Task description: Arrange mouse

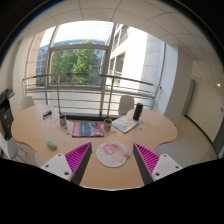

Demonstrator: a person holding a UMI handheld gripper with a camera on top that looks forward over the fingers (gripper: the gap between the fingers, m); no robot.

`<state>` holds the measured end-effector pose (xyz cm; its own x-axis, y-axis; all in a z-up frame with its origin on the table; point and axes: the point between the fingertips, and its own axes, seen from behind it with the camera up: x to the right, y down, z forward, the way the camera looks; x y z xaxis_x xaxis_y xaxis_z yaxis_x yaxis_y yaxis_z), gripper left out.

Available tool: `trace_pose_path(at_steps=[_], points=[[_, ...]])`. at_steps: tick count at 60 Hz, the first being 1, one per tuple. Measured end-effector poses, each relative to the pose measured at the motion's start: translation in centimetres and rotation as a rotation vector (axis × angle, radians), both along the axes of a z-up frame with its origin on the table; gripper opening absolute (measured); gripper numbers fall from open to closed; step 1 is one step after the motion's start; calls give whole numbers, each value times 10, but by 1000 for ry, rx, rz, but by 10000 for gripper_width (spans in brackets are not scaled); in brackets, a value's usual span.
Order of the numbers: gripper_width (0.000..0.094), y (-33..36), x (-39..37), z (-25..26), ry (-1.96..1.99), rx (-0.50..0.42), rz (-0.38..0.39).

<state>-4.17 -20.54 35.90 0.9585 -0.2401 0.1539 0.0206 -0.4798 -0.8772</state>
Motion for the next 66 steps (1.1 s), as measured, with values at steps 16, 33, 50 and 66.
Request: trace_pose_path(at_steps=[16,33,50,66], points=[[849,-17,-50,-81,12,-75,-64],[851,0,-164,-237,131,-208,-32],[852,130,-278,-313,134,-246,161],[850,255,-327,-366,109,-287,263]])
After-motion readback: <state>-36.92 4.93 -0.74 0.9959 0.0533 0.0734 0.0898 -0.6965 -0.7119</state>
